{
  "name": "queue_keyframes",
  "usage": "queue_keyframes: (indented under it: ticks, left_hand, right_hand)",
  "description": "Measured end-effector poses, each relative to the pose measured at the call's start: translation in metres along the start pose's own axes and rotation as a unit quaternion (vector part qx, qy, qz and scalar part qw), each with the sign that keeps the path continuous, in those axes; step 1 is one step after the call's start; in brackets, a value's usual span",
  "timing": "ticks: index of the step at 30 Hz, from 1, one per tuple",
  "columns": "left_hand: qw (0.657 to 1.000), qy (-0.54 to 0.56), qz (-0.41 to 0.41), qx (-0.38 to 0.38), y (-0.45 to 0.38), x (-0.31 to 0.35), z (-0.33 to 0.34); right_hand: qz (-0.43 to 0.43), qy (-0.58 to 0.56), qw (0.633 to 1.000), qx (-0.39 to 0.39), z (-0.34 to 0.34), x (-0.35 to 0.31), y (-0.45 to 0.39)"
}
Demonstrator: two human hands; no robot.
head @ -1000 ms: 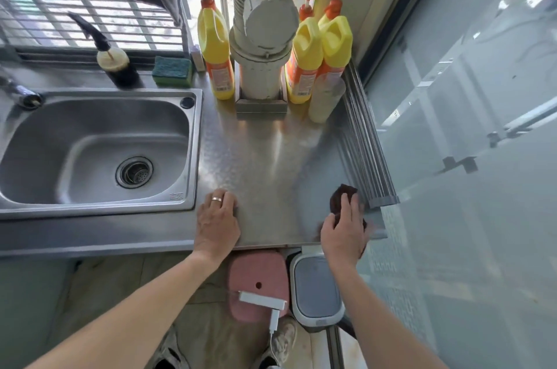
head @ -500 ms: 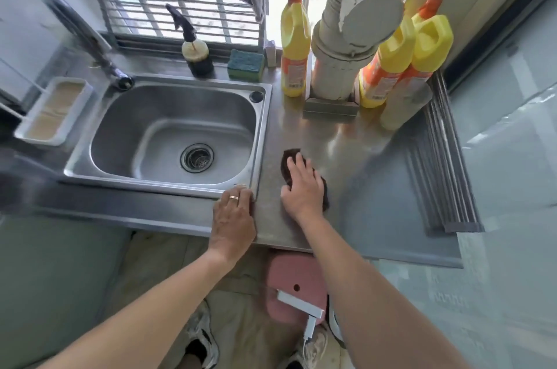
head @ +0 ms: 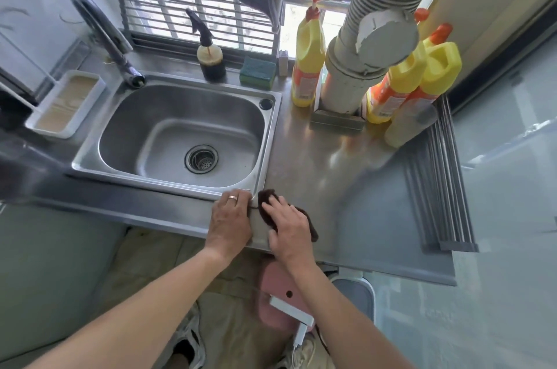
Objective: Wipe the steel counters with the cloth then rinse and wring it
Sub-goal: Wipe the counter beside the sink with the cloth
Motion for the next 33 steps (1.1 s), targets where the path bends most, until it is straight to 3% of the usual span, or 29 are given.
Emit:
queue_keyframes:
  ticks: [3,6,11,16,21,25,27,29,33]
  left_hand:
    - [1.000,0.019,-0.002,0.008,-0.004,0.002,-0.004]
    - [0.999,0.043,-0.013,0.006,-0.009,0.001,-0.007]
    - [0.996,0.087,-0.031,0.007,-0.011,-0.001,-0.007]
    - [0.995,0.088,-0.045,0.025,-0.009,-0.005,-0.007]
    - [0.999,0.028,-0.042,0.005,-0.012,0.009,0.005]
    - [0.998,0.008,-0.061,-0.006,-0.012,0.018,0.015]
    - [0.999,0.007,-0.048,-0.008,-0.012,0.030,0.018]
    - [1.000,-0.008,-0.009,-0.011,-0.014,0.048,0.023]
    - [0.998,-0.023,0.036,-0.035,-0.020,0.090,0.043]
  right_hand:
    - [-0.058,-0.005,0.998,-0.038,-0.005,0.009,0.018]
    - [-0.074,-0.087,0.993,-0.034,-0.024,0.017,0.023]
    - [0.072,-0.190,0.974,0.103,-0.039,0.013,-0.014]
    - [0.079,-0.053,0.994,0.056,-0.004,-0.016,-0.030]
    - [0.074,-0.063,0.994,0.051,0.009,-0.030,-0.006]
    - [-0.006,-0.143,0.989,-0.044,-0.019,-0.006,0.018]
    - [0.001,-0.201,0.978,-0.056,-0.044,0.012,0.029]
    - [0.038,-0.224,0.973,0.026,-0.071,0.033,0.040]
    - [0.142,-0.135,0.949,0.247,-0.109,0.093,0.076]
Point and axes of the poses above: each hand's wrist, its own y-axis away from the middle knuckle, its own z-axis out of the palm, x = y × z, the point moved 1 cm from there along -y, towards the middle knuckle, and after that the axes turned 14 degrees about -x, right-handed, at the moved point
